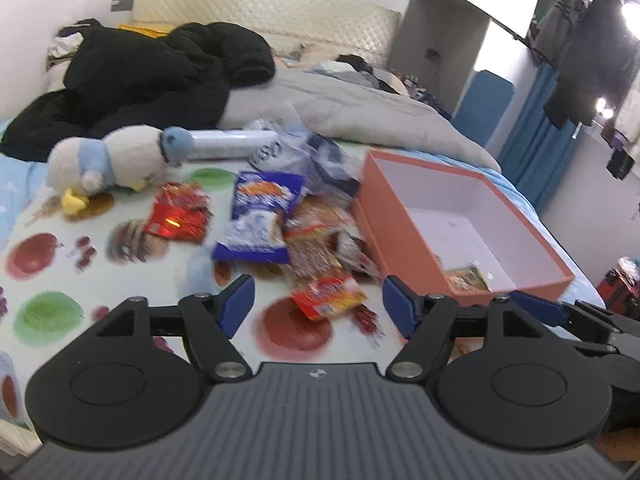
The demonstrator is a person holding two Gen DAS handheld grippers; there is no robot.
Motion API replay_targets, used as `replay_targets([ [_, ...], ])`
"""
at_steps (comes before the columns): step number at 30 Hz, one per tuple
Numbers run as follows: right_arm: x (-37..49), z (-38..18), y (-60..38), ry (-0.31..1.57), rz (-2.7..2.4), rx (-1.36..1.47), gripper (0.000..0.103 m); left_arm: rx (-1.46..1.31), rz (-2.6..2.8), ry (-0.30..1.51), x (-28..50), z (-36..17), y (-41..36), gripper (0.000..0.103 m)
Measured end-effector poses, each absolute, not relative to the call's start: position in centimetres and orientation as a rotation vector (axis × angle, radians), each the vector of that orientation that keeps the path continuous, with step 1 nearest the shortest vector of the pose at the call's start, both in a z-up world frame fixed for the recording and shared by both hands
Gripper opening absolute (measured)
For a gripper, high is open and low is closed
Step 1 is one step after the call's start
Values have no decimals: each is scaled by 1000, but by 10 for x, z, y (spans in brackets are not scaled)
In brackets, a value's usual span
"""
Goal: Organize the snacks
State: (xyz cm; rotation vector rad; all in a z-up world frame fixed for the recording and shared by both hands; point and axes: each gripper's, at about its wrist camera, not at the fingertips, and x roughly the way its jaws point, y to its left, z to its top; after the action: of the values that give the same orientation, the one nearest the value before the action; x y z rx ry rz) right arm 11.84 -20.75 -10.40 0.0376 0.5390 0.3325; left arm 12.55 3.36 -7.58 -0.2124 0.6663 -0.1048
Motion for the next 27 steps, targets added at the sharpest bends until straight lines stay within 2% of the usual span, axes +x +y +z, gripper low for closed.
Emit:
replay_targets([
  [5,133,-105,-188,530,358,37,62,-197,-57,663,145,-77,59,79],
  [8,139,-107,-174,521,373,24,62,-204,-55,682,160,-83,71,86],
  [17,154,-126,-125,505,381,-10,62,-174,-60,727,216,-116,98,86],
  [27,192,-176,-95,484,325,-40,62,-212,-137,774,283,-158,109,86],
])
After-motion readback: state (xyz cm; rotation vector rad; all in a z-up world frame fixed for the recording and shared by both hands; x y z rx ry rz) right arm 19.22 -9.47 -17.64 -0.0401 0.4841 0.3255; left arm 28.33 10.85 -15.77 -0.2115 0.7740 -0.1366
